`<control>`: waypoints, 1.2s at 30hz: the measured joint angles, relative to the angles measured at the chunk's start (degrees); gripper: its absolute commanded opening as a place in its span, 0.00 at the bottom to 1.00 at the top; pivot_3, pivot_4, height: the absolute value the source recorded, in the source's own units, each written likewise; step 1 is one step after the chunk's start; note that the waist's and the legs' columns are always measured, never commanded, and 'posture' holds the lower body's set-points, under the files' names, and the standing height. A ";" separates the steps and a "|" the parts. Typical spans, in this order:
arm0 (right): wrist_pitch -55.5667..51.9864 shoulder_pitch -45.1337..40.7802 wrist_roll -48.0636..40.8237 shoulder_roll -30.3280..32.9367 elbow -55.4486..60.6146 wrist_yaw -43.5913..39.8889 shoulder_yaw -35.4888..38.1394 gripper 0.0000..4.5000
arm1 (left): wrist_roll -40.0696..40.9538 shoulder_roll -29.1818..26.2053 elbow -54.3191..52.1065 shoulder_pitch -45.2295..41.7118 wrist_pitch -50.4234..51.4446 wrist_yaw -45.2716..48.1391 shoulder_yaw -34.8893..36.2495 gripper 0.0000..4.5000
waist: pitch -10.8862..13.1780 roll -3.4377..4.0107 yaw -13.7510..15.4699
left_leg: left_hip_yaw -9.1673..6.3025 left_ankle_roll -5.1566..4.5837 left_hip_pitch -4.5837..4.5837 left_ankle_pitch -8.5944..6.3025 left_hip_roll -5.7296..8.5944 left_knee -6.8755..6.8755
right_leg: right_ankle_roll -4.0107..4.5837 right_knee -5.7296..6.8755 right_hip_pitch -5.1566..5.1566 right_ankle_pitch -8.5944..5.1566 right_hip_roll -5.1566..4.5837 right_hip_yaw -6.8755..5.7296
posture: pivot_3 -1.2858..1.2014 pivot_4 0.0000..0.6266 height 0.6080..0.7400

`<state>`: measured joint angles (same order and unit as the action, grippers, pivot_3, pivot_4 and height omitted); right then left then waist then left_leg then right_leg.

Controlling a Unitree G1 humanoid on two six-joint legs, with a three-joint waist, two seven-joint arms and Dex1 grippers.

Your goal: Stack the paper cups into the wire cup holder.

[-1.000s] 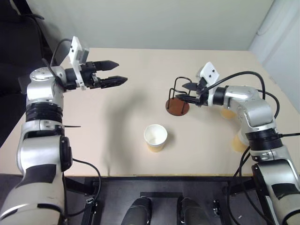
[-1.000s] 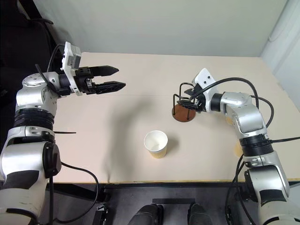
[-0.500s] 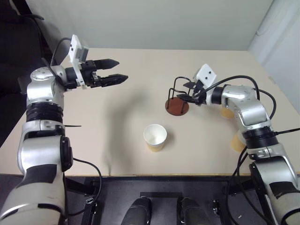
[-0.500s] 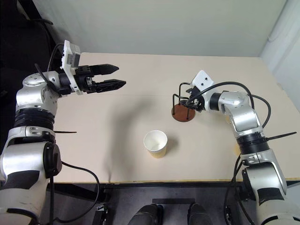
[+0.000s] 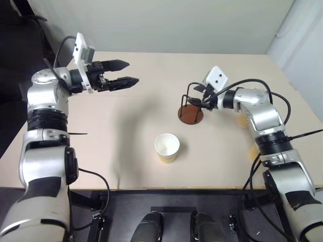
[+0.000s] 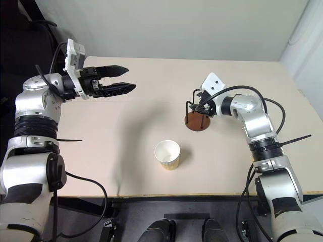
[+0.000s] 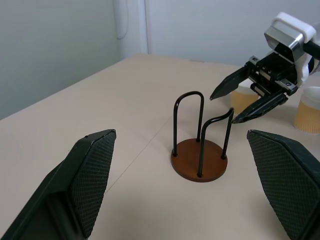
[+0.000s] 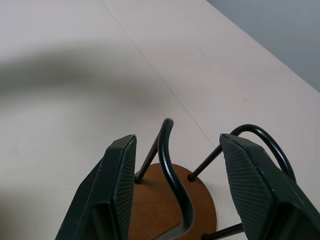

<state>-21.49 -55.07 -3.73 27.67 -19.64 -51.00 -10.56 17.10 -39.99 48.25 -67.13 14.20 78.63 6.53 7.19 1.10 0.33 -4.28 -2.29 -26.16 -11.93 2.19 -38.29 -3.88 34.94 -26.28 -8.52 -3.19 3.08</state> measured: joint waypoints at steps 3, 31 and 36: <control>0.06 0.00 0.62 0.07 -0.04 -1.07 -0.46 0.58 | 0.18 -0.01 -0.24 0.00 0.02 -0.04 0.00 1.00 | 0.00 0.00 -0.02 | 0.00 0.01 0.00 0.01 0.00 0.01 | 0.00 0.00 0.00 0.00 0.00 0.00 | 0.52 0.24 1.00; -3.00 0.99 1.42 2.46 4.91 -4.45 -1.64 0.01 | 0.21 0.65 1.24 -0.53 -0.64 -0.15 -0.01 1.00 | 0.00 0.00 -0.04 | -0.01 0.06 0.01 0.05 -0.01 0.01 | 0.06 0.01 0.00 0.04 0.00 -0.01 | 0.52 0.24 1.00; -3.87 1.27 1.12 2.28 5.68 -4.37 -1.64 0.27 | 0.17 0.65 1.55 -0.75 -0.92 -0.07 -0.01 1.00 | 0.00 0.00 -0.05 | -0.01 0.06 0.01 0.05 -0.01 0.01 | 0.06 0.01 0.00 0.04 0.01 -0.01 | 0.52 0.24 1.00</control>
<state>-25.36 -53.80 -2.61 29.95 -13.95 -55.37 -12.20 17.27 -39.34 49.80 -67.87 13.28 78.56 6.52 7.19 1.10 0.28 -4.29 -2.23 -26.16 -11.88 2.18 -38.27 -3.82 34.95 -26.28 -8.48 -3.18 3.07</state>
